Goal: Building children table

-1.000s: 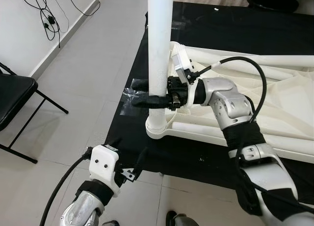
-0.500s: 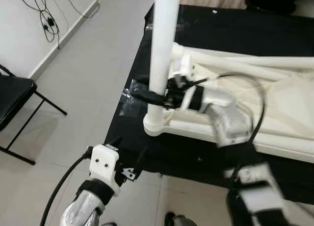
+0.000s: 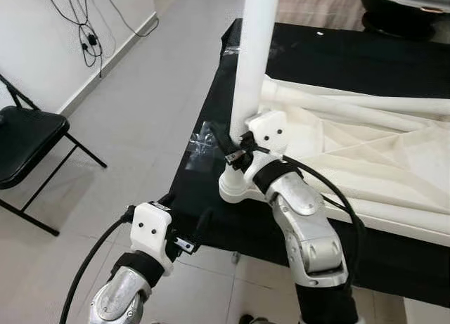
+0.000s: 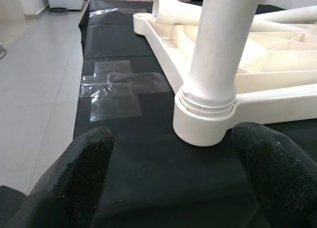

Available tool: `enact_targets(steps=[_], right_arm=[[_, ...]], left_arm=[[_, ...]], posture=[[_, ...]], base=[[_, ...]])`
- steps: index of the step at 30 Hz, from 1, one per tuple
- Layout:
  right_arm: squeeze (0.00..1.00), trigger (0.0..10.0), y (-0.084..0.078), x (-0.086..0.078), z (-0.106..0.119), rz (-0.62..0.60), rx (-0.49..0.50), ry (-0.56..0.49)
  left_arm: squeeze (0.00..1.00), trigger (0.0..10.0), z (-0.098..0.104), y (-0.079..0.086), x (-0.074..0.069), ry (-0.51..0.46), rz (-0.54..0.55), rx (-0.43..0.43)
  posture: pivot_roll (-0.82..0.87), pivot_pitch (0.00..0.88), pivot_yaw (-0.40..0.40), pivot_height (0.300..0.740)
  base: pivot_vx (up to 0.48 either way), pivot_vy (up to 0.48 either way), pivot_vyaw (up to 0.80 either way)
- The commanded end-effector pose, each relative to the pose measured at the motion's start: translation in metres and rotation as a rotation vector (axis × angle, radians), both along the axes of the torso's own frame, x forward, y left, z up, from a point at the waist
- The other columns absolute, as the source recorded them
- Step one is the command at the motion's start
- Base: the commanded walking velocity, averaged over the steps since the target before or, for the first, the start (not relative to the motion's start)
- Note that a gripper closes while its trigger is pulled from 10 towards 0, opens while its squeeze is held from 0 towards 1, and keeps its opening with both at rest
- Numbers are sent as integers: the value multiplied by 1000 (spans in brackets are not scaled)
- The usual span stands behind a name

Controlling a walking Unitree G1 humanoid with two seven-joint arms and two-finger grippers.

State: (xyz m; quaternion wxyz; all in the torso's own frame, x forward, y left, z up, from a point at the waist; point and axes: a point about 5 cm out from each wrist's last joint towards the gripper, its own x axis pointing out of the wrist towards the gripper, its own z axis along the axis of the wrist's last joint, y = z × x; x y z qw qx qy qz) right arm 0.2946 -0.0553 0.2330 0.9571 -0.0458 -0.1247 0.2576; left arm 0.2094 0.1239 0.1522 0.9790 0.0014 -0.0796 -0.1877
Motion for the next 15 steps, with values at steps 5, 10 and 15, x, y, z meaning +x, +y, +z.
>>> enact_targets(steps=[5,10,15], right_arm=[[922,10000,24,-2,-13,208,13,96],[1000,10000,21,10,8,419,29,28],[1000,10000,16,18,21,646,-59,-14]], left_arm=[[0,10000,-4,0,-1,16,13,3],[0,10000,-4,-1,-1,15,5,-1],[0,10000,-3,-3,-3,13,2,-5]], posture=[[41,224,-69,740],[40,227,-71,740],[49,237,-76,740]], base=[[0,0,0],[0,0,0],[0,0,0]])
